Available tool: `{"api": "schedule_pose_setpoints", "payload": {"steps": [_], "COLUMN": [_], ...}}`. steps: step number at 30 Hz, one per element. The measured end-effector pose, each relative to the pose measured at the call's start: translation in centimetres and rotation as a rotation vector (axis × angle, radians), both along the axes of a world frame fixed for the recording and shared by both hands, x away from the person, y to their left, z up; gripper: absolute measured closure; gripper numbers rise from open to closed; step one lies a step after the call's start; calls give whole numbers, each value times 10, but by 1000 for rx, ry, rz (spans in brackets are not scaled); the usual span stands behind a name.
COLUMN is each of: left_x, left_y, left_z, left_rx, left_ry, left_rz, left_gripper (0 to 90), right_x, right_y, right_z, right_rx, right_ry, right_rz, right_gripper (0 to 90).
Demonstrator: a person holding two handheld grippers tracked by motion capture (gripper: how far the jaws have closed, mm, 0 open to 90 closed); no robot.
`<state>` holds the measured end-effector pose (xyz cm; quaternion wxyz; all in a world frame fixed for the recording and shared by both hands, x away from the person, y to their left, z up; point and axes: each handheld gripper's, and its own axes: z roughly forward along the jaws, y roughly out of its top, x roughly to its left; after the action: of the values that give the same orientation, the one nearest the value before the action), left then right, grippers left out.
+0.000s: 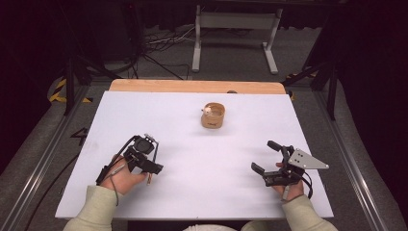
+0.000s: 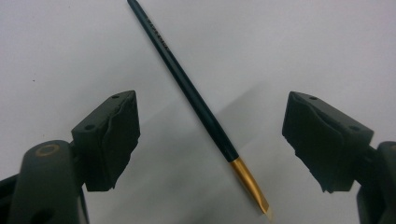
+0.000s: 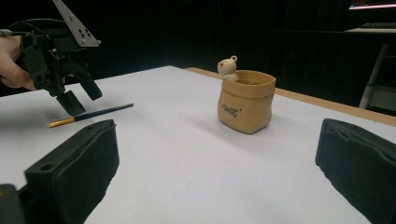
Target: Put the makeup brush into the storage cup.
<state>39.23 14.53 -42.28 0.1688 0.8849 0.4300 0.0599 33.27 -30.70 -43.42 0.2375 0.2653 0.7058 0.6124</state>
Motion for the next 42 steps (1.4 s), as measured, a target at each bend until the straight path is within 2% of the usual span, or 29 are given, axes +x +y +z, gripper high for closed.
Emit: {"api": "schedule_pose_setpoints", "payload": {"steps": [9, 12, 14, 18, 19, 20, 31, 40, 42], "left_x": [1, 1, 0, 0, 0, 0, 0, 1, 1], "left_y": [0, -1, -2, -4, -5, -5, -3, -5, -6], "left_z": [-2, -3, -3, -6, -7, -9, -7, -6, -6], "left_rx": [10, 2, 37, 31, 47, 41, 54, 67, 63], "left_ry": [11, 19, 10, 34, 36, 47, 41, 45, 47], "left_rz": [-5, -6, -43, -55, -62, -58, -51, -53, -49], "left_gripper": [275, 343, 387, 432, 432, 465, 569, 645, 652], "right_x": [0, 0, 0, 0, 0, 0, 0, -1, -2], "right_y": [0, 0, 0, 0, 0, 0, 2, 1, 1], "right_z": [0, 0, 0, 0, 0, 0, -1, 1, 2], "right_rx": [2, 1, -1, 5, 5, 4, 0, -5, -11], "right_ry": [8, 7, 7, 10, 10, 10, 9, -6, -19], "right_rz": [-5, -5, -3, -2, -1, 1, 19, 6, -15], "right_gripper": [0, 0, 0, 0, 0, 0, 3, 2, 1]}}
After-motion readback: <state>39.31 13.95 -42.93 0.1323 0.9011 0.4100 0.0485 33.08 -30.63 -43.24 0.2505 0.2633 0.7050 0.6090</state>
